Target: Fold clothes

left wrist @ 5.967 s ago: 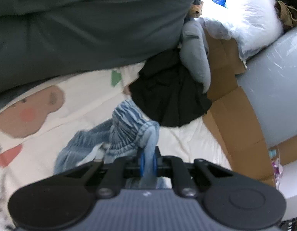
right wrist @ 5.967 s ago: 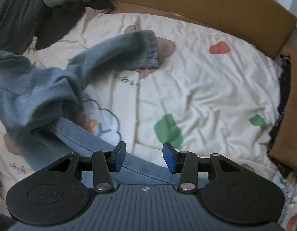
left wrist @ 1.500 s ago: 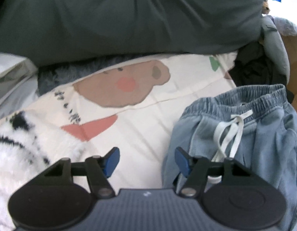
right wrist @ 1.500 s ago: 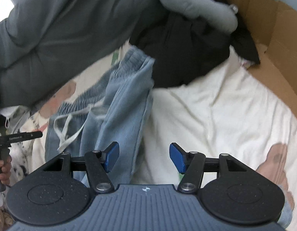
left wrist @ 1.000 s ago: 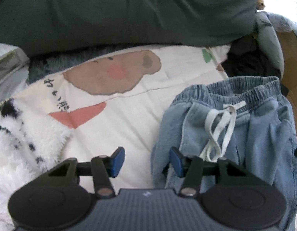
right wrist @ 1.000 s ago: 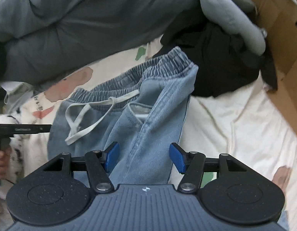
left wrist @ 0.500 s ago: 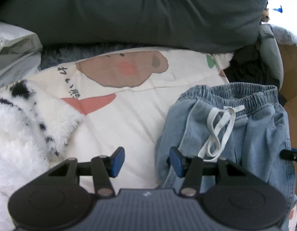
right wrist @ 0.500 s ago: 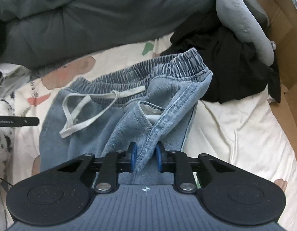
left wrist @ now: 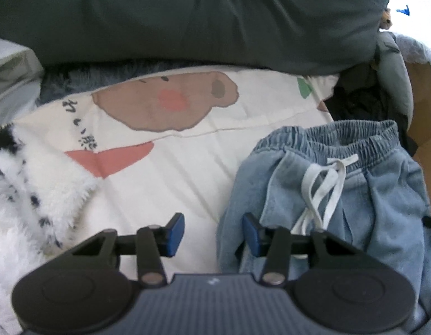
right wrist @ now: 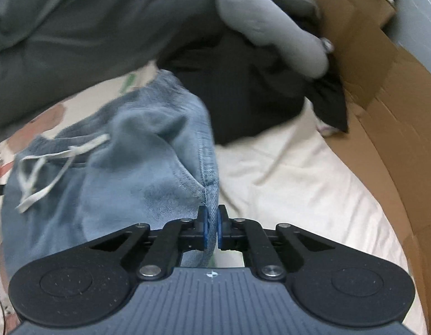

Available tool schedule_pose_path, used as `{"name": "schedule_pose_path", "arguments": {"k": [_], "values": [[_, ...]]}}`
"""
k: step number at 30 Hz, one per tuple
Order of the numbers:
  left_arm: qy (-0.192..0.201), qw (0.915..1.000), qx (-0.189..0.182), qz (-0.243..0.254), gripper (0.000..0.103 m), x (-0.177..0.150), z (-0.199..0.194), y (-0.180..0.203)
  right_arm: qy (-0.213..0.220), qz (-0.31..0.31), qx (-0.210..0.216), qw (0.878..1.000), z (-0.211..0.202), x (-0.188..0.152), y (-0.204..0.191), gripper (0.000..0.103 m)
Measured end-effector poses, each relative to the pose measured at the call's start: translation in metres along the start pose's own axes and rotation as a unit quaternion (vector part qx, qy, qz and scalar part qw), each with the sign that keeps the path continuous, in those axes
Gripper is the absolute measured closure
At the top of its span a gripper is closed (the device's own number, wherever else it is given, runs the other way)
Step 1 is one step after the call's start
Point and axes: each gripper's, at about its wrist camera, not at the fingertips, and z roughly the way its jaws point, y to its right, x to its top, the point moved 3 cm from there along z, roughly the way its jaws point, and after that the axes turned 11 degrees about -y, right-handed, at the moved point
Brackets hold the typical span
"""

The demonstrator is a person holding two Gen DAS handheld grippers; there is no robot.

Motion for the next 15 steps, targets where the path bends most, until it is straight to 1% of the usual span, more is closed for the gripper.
{"name": "schedule_pose_path", "arguments": {"k": [2,4,8,12,15], "values": [[-0.001,1.0,-0.002,0.004,0.055,0.001,0.001,-0.002,-0.008,0.013,0.01,1.0,0.007,-0.003,0.01,0.099],[-0.001,1.0,-0.004,-0.002,0.055,0.002,0.001,-0.006,-0.012,0.016,0.016,1.0,0.012,-0.003,0.015,0.099],[0.006,0.9998,-0.011,-0.015,0.055,0.005,0.0,-0.011,0.009,-0.006,-0.021,1.0,0.017,0.01,0.015,0.099],[0.01,0.9997,-0.017,-0.012,0.055,0.006,-0.003,-0.013,0.024,0.029,-0.042,0.998,0.022,0.025,0.032,0.099],[0.028,0.9986,-0.027,-0.036,0.055,0.01,-0.008,-0.023,0.027,0.038,-0.055,0.997,0.026,0.026,0.036,0.099]]}}
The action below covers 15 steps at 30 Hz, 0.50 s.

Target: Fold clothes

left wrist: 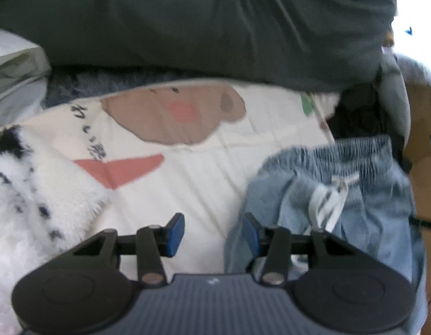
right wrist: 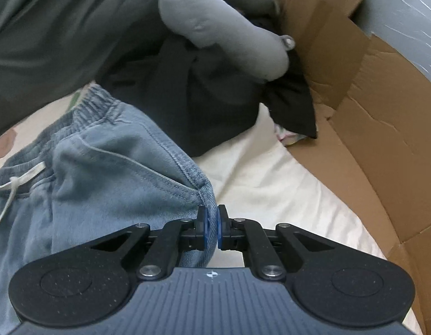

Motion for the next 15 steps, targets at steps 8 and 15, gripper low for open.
{"name": "schedule_pose_path", "arguments": {"k": [8,15], "values": [[-0.017,0.9994,-0.01,-0.028,0.054,0.008,0.033,-0.011,-0.014,0.021,-0.004,1.0,0.017,-0.005,0.009,0.094],[0.003,0.9966,-0.065,-0.049,0.054,0.005,0.032,0.0,0.015,0.037,-0.014,0.999,-0.002,-0.007,0.01,0.066]]}}
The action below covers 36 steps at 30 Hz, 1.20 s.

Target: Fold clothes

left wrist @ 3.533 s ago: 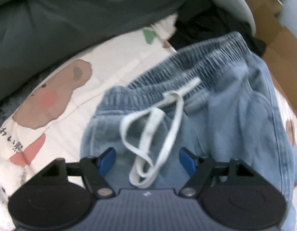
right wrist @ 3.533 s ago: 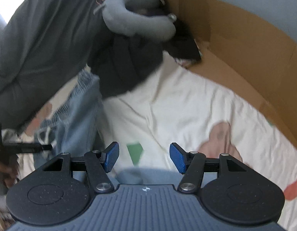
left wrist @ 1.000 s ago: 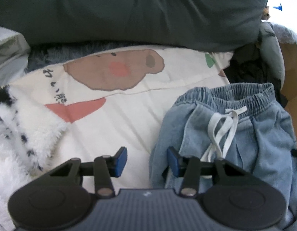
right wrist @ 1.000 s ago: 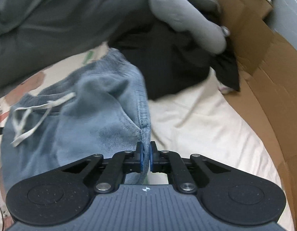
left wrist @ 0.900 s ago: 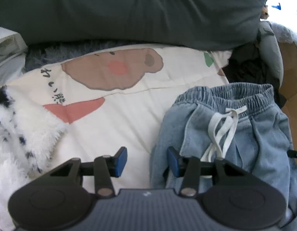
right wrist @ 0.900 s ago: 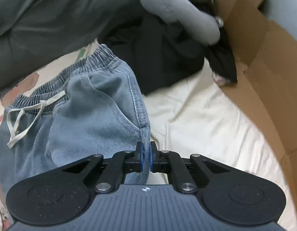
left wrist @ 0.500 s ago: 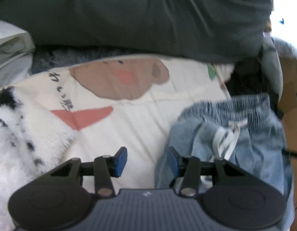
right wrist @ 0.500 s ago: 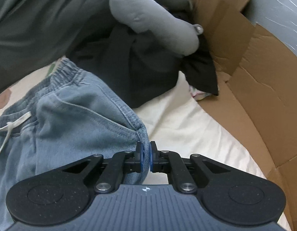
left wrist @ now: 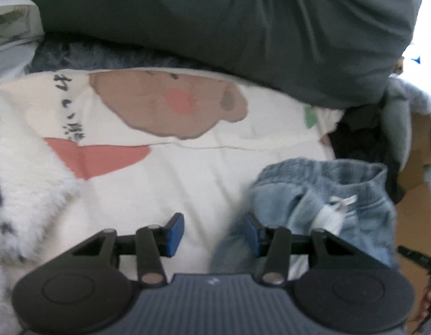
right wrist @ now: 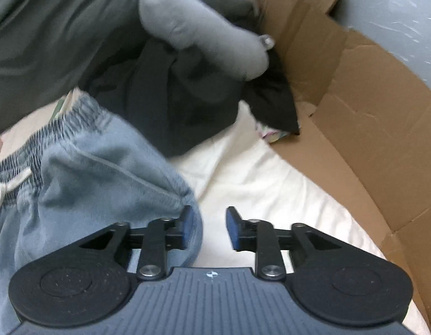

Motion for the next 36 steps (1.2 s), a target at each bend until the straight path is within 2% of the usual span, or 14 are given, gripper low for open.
{"name": "schedule_pose_path", "arguments": {"k": [6,9,10,13,17,19,21,23,31,36], "values": [[0.016,0.9983,-0.052,0.022,0.054,0.0,-0.01,0.027,-0.005,0.013,0.01,1.0,-0.004,-0.001,0.002,0.065],[0.009,0.9965,-0.074,0.039,0.054,-0.001,-0.009,0.042,-0.002,0.012,0.017,1.0,-0.007,-0.002,0.0,0.065],[0.008,0.9964,-0.069,0.049,0.054,-0.003,-0.008,0.046,-0.001,0.01,0.018,1.0,-0.008,-0.003,-0.001,0.065],[0.006,0.9956,-0.052,0.078,0.043,-0.008,-0.004,0.058,-0.002,0.001,0.021,1.0,-0.01,-0.004,-0.006,0.065],[-0.007,0.9959,-0.034,0.084,0.042,-0.014,0.008,0.061,-0.007,-0.013,0.027,1.0,-0.011,-0.007,-0.013,0.065],[-0.01,0.9956,-0.014,0.092,0.041,-0.017,0.015,0.062,-0.009,-0.022,0.03,0.999,-0.011,-0.007,-0.018,0.065],[-0.004,0.9946,0.024,0.1,0.04,-0.016,0.02,0.062,-0.009,-0.033,0.032,0.999,-0.012,-0.009,-0.023,0.065],[0.004,0.9957,0.037,0.085,0.04,-0.013,0.02,0.056,-0.007,-0.046,0.032,0.998,-0.013,-0.01,-0.028,0.065],[0.04,0.9966,0.011,0.071,0.04,0.004,-0.012,0.037,0.0,-0.067,0.03,0.997,-0.02,-0.014,-0.032,0.065],[0.035,0.9975,0.025,0.056,0.04,0.01,-0.012,0.023,0.002,-0.065,0.03,0.997,-0.019,-0.013,-0.029,0.065]]}}
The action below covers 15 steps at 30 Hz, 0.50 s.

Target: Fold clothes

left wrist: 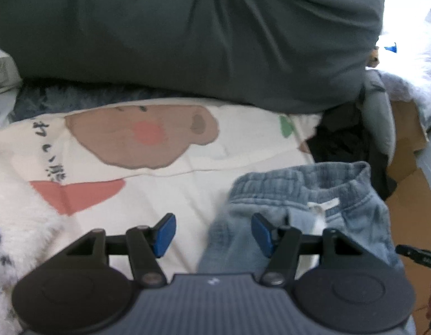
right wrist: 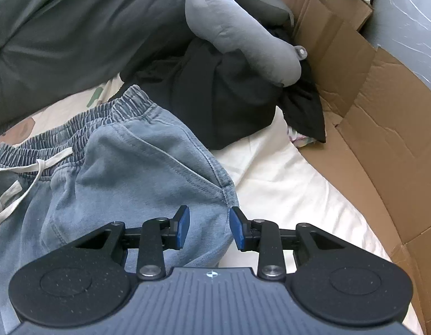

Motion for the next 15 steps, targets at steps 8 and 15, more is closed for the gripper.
{"name": "schedule_pose_path", "arguments": {"k": [8,15], "values": [[-0.033,0.9988,-0.022,-0.029,0.041,0.007,0.036,-0.003,0.007,0.013,-0.005,1.0,-0.001,0.007,0.008,0.065],[-0.045,0.9982,-0.037,-0.01,0.043,0.0,0.048,0.005,0.021,0.025,-0.011,0.999,-0.005,0.013,0.014,0.063]]}}
